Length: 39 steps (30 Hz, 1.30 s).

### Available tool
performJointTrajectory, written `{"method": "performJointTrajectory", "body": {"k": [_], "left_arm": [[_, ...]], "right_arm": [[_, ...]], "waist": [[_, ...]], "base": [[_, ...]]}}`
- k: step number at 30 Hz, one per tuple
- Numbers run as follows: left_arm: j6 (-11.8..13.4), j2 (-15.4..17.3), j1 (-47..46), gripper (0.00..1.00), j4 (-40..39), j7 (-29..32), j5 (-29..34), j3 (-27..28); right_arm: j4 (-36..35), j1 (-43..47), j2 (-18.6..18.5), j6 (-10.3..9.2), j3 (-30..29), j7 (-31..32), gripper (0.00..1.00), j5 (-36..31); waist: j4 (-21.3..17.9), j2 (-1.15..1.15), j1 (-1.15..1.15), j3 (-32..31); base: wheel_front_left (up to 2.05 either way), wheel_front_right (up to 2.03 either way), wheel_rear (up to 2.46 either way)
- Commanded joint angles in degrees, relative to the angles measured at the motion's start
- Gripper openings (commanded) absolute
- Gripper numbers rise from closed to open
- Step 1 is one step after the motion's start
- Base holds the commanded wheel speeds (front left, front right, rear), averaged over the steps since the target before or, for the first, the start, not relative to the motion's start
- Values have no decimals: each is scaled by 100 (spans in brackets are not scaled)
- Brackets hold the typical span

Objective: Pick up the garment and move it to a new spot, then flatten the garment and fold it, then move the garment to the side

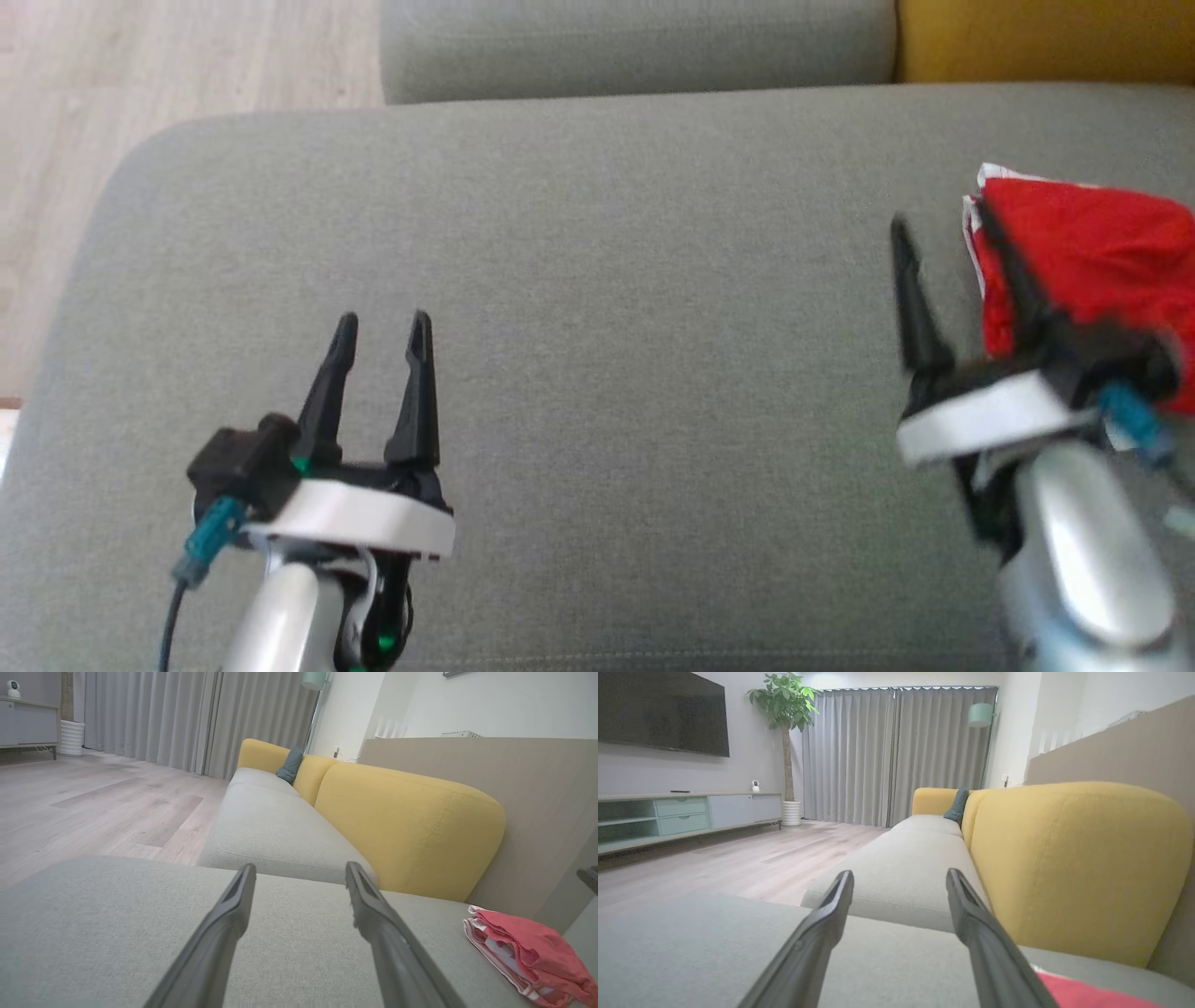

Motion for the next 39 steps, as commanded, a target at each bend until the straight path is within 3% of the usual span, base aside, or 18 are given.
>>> {"method": "performJointTrajectory", "body": {"k": [1, 5, 12, 39], "left_arm": [[13, 40, -111, 100, -251, -31, 55, 205], [-11, 40, 86, 100, -255, -31, 59, 159], [-13, 40, 273, 100, -196, -31, 111, 201], [-212, 40, 393, 100, -391, -31, -93, 276]], "right_arm": [[-184, 77, 125, -4, 13, -74, 100, -79], [-181, 571, 390, -4, -155, -153, 100, -257], [-223, 1054, 463, -4, -169, -216, 100, -147], [-295, 1137, 466, -4, -130, -231, 100, 255]], "waist": [[64, 0, 0, -78], [114, 0, 0, -159], [146, 0, 0, -206], [38, 0, 0, -233]], "base": [[0, 0, 0], [0, 0, 0], [0, 0, 0], [0, 0, 0]]}}
